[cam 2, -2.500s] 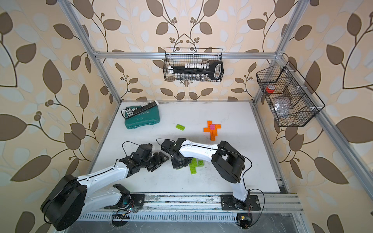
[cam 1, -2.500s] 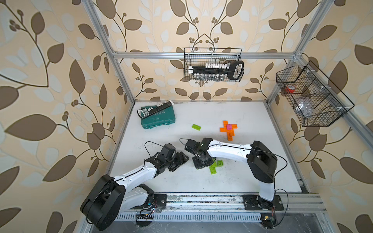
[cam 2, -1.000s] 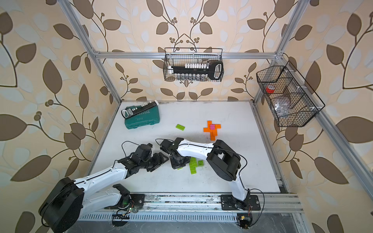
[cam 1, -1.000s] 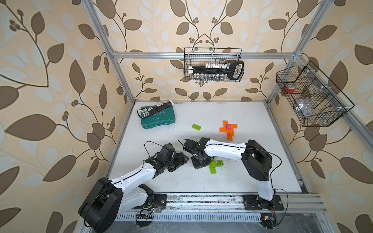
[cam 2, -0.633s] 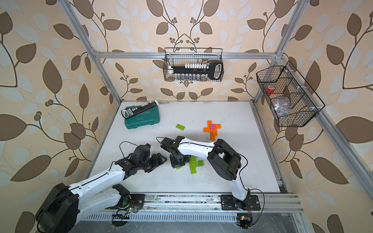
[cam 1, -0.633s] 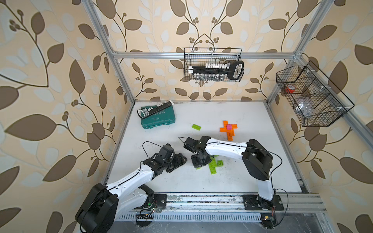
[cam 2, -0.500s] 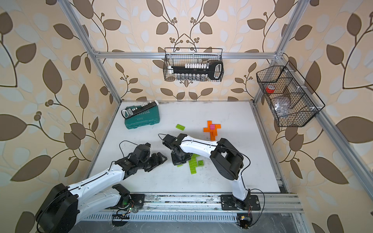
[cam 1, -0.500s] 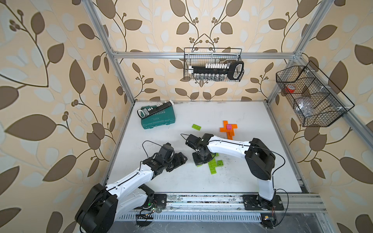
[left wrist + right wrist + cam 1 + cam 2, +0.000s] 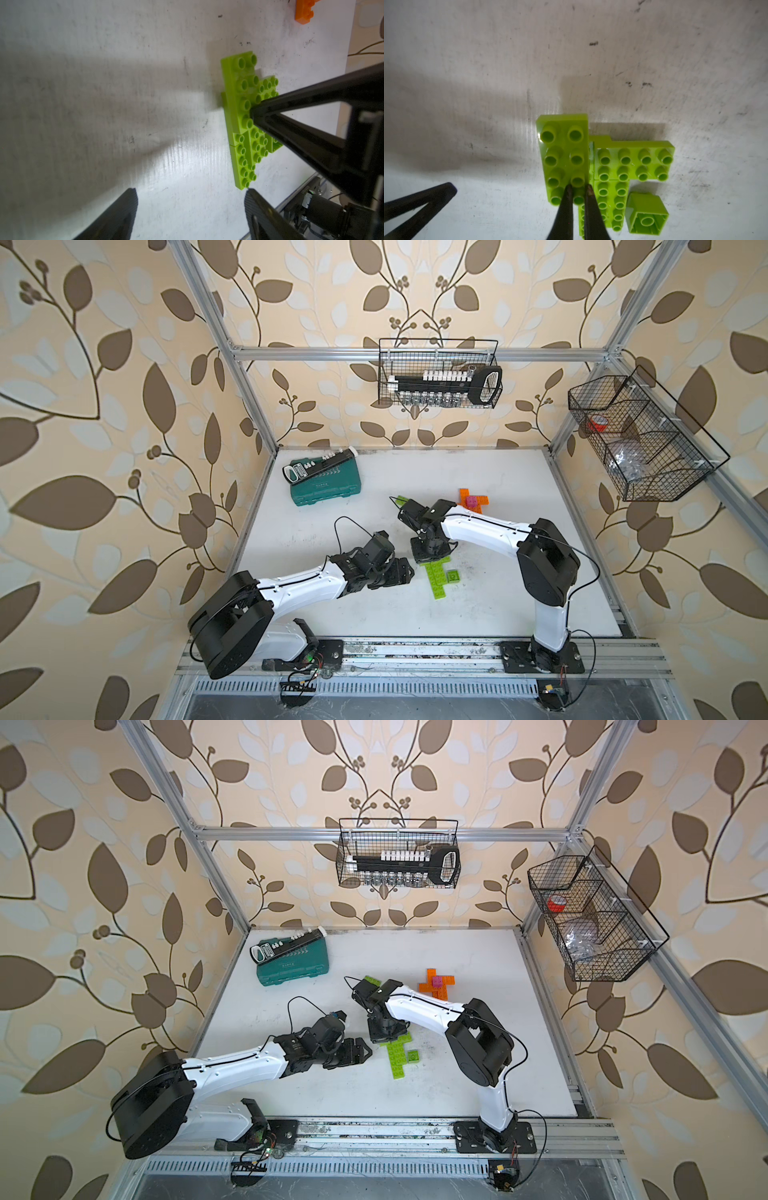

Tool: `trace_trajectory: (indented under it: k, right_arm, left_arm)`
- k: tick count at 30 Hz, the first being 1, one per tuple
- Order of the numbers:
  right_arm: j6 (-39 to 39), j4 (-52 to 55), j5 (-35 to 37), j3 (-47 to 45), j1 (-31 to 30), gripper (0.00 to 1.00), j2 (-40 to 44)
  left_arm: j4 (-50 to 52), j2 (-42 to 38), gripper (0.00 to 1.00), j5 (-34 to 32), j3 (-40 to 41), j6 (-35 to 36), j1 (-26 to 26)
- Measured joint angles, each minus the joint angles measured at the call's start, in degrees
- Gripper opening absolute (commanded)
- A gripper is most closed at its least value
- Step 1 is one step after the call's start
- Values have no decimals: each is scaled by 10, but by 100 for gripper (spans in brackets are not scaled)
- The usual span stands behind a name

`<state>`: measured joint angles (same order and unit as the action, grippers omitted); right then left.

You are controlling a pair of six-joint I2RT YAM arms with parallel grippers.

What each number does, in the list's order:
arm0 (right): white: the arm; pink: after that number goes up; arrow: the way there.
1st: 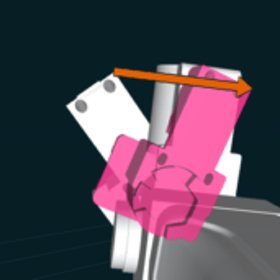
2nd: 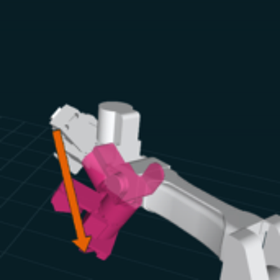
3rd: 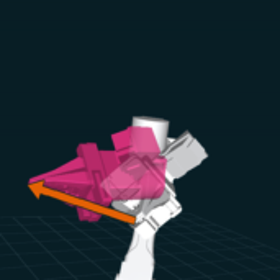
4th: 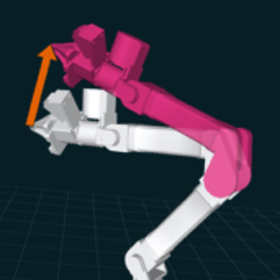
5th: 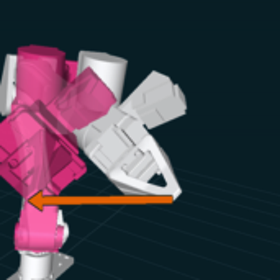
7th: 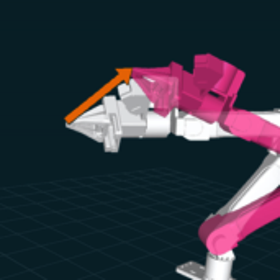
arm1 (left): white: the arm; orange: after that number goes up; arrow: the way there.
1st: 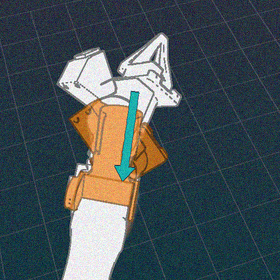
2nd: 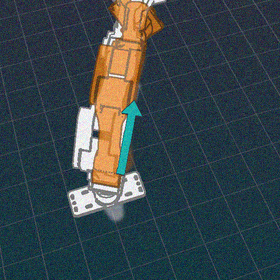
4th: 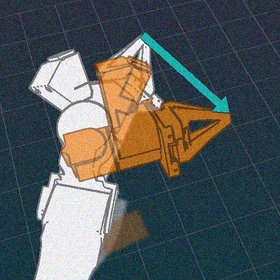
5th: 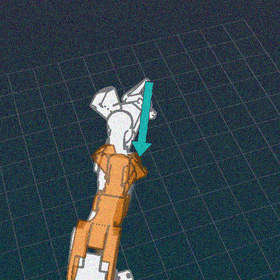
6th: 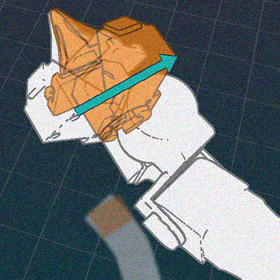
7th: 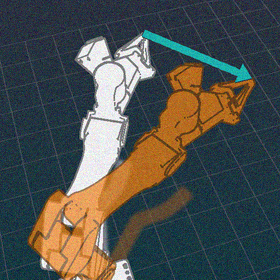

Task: Assemble a small pinwheel with lego
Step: Pick up the lego brick from the center of the board, then assemble the lego brick with the lego brick.

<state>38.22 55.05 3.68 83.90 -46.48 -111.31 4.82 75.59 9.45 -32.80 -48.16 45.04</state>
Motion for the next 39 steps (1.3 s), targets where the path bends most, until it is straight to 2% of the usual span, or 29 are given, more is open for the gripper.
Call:
trace_trajectory:
  k: [39]
  right_arm:
    - [-8,-13,-14,-14,7,6,-17]
  left_arm:
    - [-3,5,83,-10,0,0,0]
